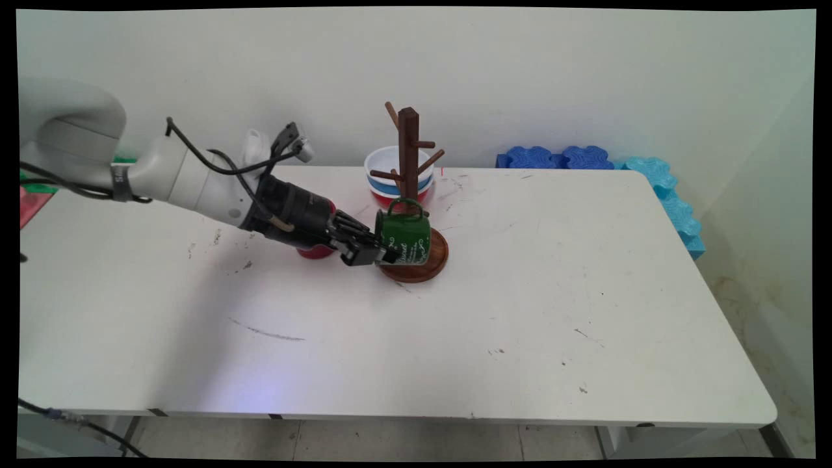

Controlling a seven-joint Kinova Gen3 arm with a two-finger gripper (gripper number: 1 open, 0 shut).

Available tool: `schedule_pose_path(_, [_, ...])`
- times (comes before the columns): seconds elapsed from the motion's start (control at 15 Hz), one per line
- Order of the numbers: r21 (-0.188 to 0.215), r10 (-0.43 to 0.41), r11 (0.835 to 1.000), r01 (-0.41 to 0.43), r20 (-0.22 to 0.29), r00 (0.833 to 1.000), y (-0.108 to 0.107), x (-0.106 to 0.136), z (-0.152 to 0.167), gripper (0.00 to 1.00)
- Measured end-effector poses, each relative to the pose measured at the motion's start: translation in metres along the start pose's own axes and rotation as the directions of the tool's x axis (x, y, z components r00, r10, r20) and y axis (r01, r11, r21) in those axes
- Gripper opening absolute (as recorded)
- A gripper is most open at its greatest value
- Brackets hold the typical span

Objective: Place the picked object on the table

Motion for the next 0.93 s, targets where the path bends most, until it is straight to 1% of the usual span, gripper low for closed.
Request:
schedule_pose_path(0.2, [0.019,0.034,0.999,-0.034,0.017,0.999,-0.002,0.001,-0.011,0.0])
schedule_pose_path(0.53, [0.053,0.103,0.993,-0.106,0.064,0.993,-0.002,0.001,-0.035,0.0])
schedule_pose_path(0.73, [0.074,0.139,0.986,-0.147,0.103,0.985,0.0,-0.002,-0.051,0.0])
schedule_pose_path(0.93, [0.099,0.174,0.977,-0.19,0.151,0.973,0.002,-0.008,-0.066,0.0])
